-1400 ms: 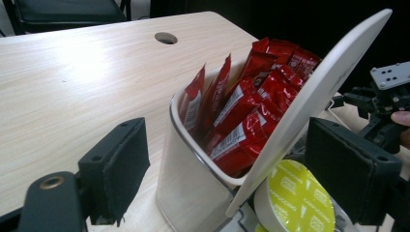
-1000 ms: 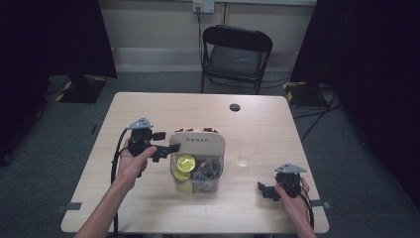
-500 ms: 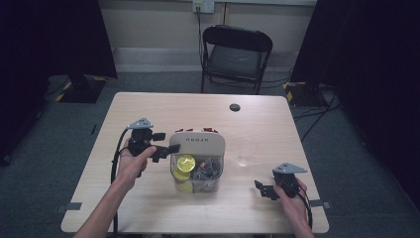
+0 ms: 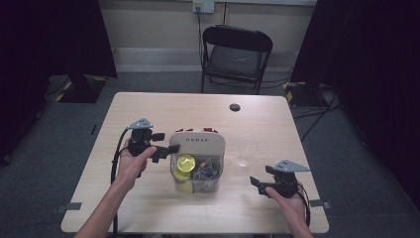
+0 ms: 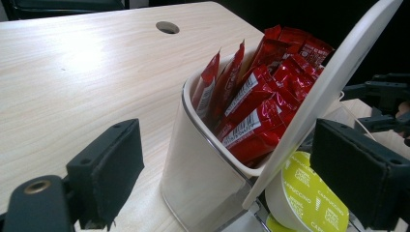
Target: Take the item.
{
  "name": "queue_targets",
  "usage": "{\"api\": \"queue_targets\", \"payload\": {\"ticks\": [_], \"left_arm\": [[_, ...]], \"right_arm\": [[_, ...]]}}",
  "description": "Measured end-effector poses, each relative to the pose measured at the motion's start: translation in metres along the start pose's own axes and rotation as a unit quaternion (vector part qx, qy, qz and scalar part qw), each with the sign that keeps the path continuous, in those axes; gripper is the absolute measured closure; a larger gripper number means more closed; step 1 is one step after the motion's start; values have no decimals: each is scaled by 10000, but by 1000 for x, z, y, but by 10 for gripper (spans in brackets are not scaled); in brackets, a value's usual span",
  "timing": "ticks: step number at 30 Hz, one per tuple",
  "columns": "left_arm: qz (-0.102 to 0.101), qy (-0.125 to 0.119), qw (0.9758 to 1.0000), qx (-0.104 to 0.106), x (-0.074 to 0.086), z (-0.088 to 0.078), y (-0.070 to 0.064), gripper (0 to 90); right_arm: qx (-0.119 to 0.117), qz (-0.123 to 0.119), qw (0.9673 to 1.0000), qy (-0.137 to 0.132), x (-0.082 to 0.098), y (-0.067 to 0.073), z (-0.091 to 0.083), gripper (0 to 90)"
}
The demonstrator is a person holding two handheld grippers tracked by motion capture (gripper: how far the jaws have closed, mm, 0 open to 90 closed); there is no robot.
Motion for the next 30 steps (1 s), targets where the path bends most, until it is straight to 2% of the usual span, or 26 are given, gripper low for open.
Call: {"api": "queue_targets", "payload": {"ticks": [5,12,17,20,24,26,30], "left_arm": [[27,-15,10000,3,0,0,-1,115],[9,18,10000,-14,0,0,0,107],[26,43,10000,3,1,2,0,101],[26,49,10000,12,1,2,0,101],[15,61,10000,16,1,2,0,100],[10,64,10000,14,1,2,0,99],[-11,43,10000,42,1,3,0,100]], "right_arm": [[-279,-36,9995,-147,-13,15,-3,243],[-717,-270,9960,-460,-33,39,-7,296],[-1036,-381,9917,-660,-47,53,-8,333],[-1306,-403,9871,-838,-57,62,-7,355],[-1523,-489,9838,-806,-68,73,1,411],[-1641,-483,9822,-774,-71,77,7,462],[-1835,-457,9797,-662,-74,83,23,504]]}}
Point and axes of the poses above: each handheld gripper's, and its own axes: z roughly forward along the jaws, x roughly out of its underside, y roughly to its left, the point moved 2 cm from there along z, roughly forward along the jaws, and after that the axes turned 10 degrees about -y, right-handed, at the moved point
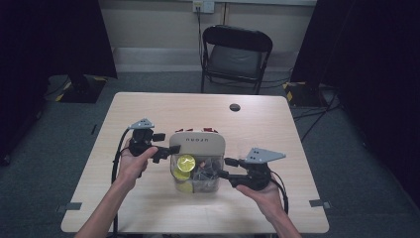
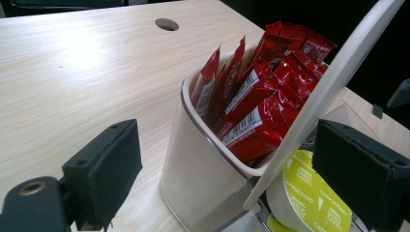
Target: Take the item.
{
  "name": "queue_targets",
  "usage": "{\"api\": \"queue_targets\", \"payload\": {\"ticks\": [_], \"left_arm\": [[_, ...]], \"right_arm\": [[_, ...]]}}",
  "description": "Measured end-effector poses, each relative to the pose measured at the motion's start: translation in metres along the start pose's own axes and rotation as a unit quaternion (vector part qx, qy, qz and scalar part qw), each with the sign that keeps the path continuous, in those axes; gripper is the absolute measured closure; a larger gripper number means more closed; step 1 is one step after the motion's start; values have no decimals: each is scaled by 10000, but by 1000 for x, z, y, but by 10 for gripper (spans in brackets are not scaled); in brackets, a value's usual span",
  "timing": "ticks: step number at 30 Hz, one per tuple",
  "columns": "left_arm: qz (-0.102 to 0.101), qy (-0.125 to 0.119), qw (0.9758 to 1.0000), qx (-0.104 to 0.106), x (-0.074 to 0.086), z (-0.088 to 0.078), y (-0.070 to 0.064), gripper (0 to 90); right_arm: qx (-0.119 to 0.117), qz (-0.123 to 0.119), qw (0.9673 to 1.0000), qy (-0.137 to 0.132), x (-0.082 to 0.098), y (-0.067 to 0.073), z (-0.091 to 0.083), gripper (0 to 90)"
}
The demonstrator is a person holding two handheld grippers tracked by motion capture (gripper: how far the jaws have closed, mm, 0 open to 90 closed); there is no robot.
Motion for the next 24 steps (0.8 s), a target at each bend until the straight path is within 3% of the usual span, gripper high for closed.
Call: {"api": "queue_targets", "payload": {"ticks": [7,12,24], "left_arm": [[-29,24,10000,44,0,0,2,94],[38,39,10000,-68,0,-3,-1,118],[23,7,10000,-59,0,-4,-1,122]], "right_arm": [[-261,-1,9995,152,-5,-2,29,578],[-246,103,9992,303,2,-11,45,558],[-221,98,9987,455,6,-13,52,525]]}}
Point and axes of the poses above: each handheld gripper's, and its own axes: z roughly forward along the jaws, x roughly out of its underside, y roughly to its left, the point moved 2 cm from there along z, roughly forward along the jaws, and after that the axes turned 10 degrees about -y, right-handed, at the moved point
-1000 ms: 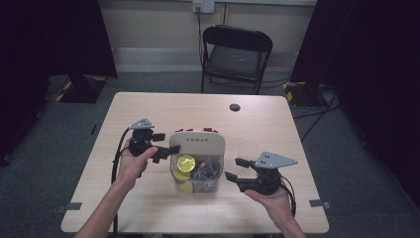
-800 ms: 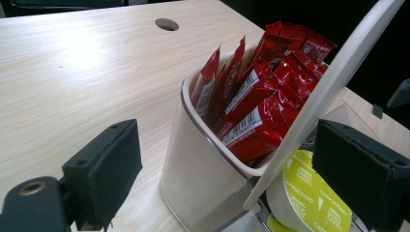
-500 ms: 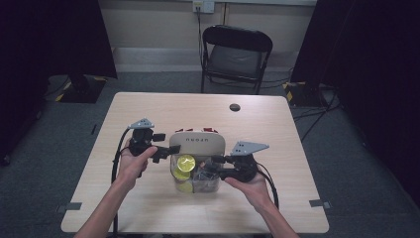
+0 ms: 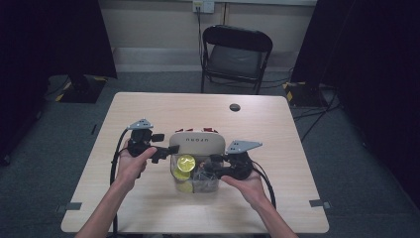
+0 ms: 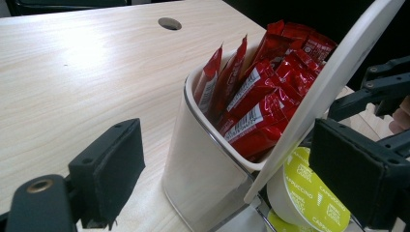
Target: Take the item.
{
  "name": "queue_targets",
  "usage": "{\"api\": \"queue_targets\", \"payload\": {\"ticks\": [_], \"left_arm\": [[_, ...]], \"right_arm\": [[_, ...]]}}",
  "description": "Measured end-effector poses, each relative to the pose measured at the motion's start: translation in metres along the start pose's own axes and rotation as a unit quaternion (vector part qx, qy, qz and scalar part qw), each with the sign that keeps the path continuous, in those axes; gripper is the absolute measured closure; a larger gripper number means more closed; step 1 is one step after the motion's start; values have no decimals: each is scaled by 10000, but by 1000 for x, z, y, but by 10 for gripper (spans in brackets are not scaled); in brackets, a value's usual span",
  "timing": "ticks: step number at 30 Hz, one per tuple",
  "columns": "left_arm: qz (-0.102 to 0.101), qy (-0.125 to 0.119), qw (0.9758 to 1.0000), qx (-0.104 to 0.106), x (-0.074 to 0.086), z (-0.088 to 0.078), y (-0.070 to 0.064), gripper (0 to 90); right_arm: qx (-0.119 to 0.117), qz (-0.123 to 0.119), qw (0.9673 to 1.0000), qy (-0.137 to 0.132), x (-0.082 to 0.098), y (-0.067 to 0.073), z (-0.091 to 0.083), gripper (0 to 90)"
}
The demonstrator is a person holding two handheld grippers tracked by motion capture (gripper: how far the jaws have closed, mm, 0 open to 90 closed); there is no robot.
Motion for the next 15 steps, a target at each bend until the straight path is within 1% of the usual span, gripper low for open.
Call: {"api": "queue_targets", "payload": {"ticks": [2,3,5,7,9,10,12,15], "left_arm": [[0,-5,10000,-1,0,0,0,124],[34,23,10000,-24,0,0,0,126],[18,2,10000,-29,0,0,-1,127],[29,19,10000,-40,0,0,-1,126],[35,22,10000,-24,0,0,0,124],[9,6,10000,-11,0,0,0,123],[24,29,10000,-36,0,0,-1,124],[32,33,10000,-38,0,0,-1,124]], "right_arm": [[-36,15,9999,99,2,0,3,523],[-52,12,9999,100,3,0,5,527],[-62,7,9999,119,2,0,5,532],[-79,-11,9999,131,3,0,6,572],[-140,24,9998,150,3,0,6,611],[-149,3,9997,171,3,0,7,631],[-212,-40,9995,226,4,2,8,678],[-281,-36,9995,169,3,3,7,749]]}}
Point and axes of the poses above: each handheld gripper's, and its own axes: z roughly forward along the jaws, x roughly out of its underside, y roughly to its left, the point moved 2 cm from there along z, roughly forward along the jaws, and after that the axes turned 10 degrees about -y, right-handed, at the moved point
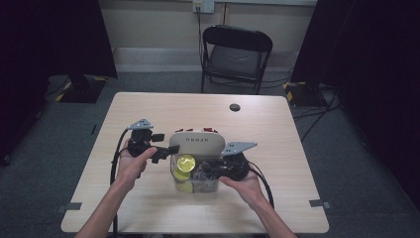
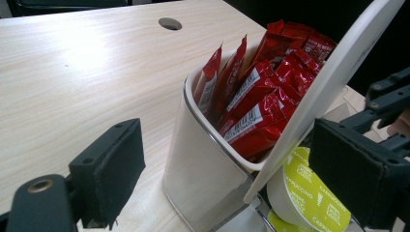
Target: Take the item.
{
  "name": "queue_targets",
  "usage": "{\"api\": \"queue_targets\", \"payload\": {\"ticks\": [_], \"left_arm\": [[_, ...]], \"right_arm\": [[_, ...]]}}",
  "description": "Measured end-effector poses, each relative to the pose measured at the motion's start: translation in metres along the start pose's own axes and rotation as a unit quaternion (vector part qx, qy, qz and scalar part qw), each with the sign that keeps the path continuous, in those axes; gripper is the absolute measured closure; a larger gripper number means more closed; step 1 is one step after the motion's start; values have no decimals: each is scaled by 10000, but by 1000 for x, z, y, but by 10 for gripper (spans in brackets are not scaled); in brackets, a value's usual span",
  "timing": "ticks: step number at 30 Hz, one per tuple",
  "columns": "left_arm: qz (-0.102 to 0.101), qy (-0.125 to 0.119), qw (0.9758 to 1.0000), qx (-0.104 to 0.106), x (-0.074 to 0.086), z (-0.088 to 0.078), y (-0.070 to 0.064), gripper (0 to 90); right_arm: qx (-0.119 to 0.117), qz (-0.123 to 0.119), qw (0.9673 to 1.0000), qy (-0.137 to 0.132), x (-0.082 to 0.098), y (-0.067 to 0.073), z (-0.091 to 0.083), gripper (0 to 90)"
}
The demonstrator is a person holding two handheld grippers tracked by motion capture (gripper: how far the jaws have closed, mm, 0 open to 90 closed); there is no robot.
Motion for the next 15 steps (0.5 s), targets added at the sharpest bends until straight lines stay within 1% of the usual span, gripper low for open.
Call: {"api": "queue_targets", "payload": {"ticks": [2,5,7,9,12,15], "left_arm": [[-7,-16,10000,-7,0,0,0,128],[-11,-19,10000,-9,0,0,-1,129],[-2,-8,10000,3,0,0,0,129],[6,6,10000,9,0,0,0,129],[-15,-15,10000,33,0,0,0,128],[-19,-12,10000,36,0,0,0,128]], "right_arm": [[-55,19,10000,-28,-1,0,-2,802],[-115,34,9999,3,0,0,-1,870],[-157,52,9999,14,1,0,0,900],[-181,115,9998,3,1,0,0,900],[-211,148,9997,-21,0,0,-2,900],[-223,204,9995,-121,-2,-1,-4,900]]}}
Point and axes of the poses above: each handheld gripper's, and its own axes: z roughly forward along the jaws, x roughly out of its underside, y roughly to its left, the point moved 2 cm from there along z, roughly forward along the jaws, and after that the axes turned 10 degrees about -y, right-handed, at the moved point
